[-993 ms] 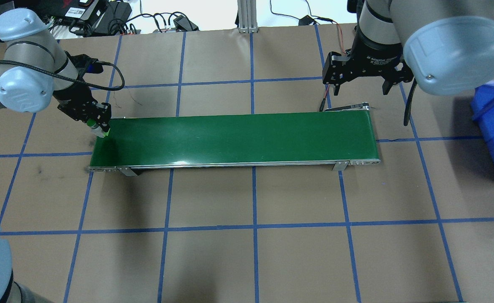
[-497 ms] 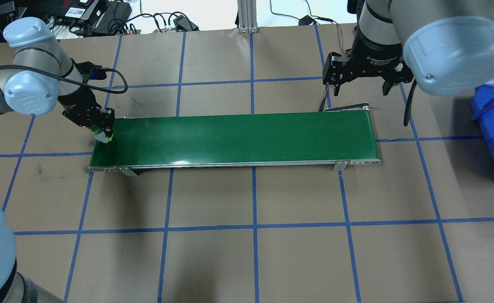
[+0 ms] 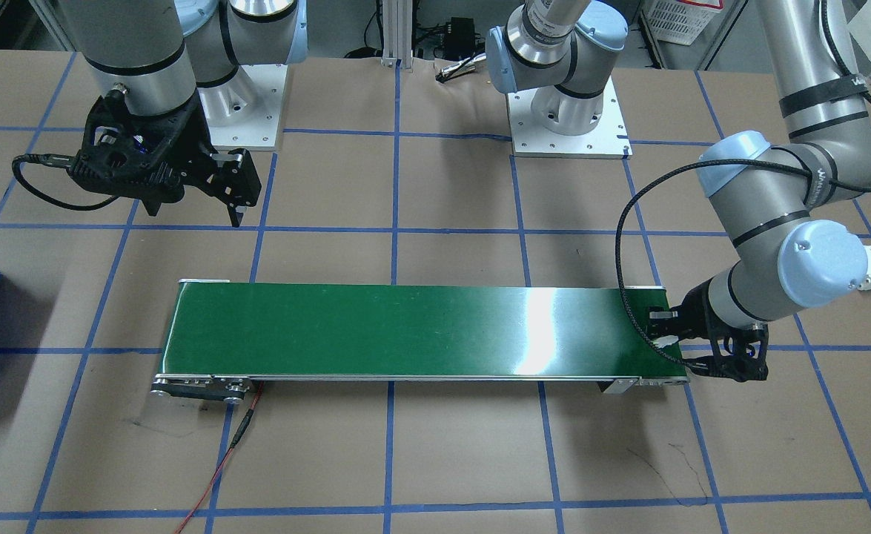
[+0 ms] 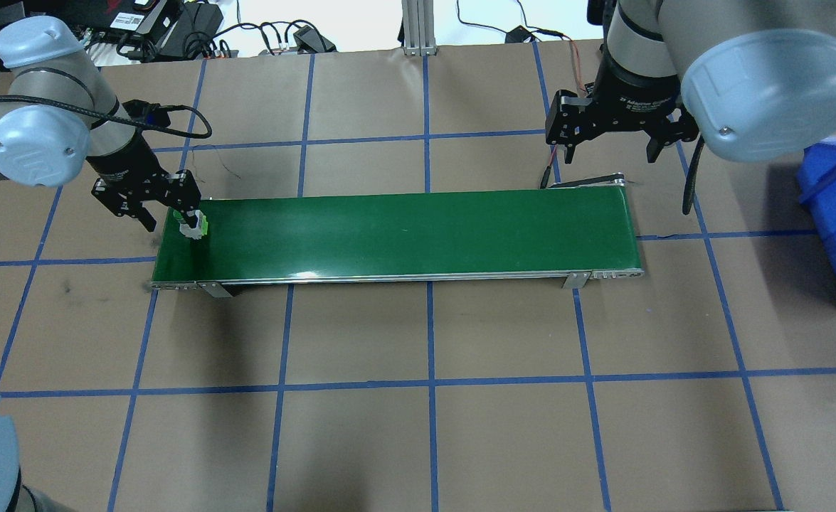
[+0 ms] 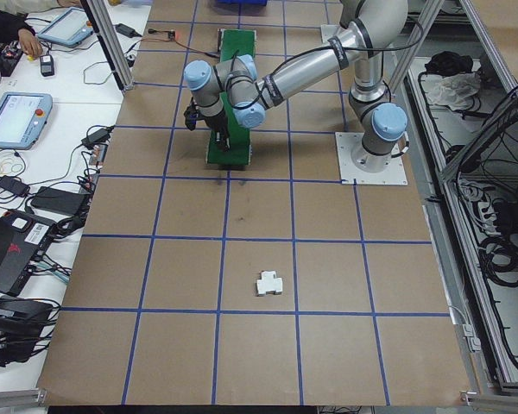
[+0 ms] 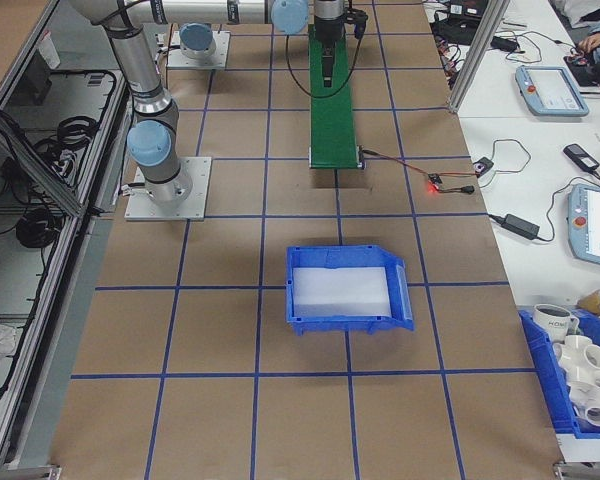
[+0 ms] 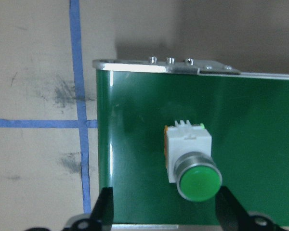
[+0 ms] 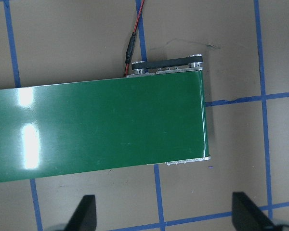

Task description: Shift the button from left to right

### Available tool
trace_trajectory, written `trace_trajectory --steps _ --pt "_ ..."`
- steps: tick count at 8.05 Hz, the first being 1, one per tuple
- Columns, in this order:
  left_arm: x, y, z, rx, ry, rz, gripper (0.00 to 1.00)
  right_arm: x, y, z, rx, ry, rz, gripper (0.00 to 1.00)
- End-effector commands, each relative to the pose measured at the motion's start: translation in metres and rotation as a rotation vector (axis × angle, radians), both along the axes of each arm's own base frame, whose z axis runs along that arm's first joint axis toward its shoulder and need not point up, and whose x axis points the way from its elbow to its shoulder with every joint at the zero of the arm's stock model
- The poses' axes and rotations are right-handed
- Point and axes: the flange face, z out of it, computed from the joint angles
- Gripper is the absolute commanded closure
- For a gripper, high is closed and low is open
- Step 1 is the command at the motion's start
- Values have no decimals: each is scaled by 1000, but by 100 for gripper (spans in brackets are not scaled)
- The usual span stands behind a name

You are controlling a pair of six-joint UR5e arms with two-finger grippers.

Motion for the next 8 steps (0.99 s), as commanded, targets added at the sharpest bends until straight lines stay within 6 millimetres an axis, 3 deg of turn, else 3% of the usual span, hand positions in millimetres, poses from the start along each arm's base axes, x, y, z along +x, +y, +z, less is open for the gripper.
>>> trace_trajectory --steps 1,2,3,4,6,8 --pt "-13 23 45 4 -6 57 0 0 0 -1 3 -1 1 0" --pt "-19 34 68 10 14 59 0 0 0 -1 2 -1 2 0" --pt "-27 40 112 -26 16 51 0 0 0 -1 4 -3 2 0" --pt "-28 40 143 -54 8 51 0 1 -4 -3 -4 -9 18 0" --pt "-31 40 178 -124 -10 42 0 13 -17 -11 -23 -110 119 0" --pt "-32 47 202 -164 -23 41 0 19 -47 -47 -27 -134 125 0"
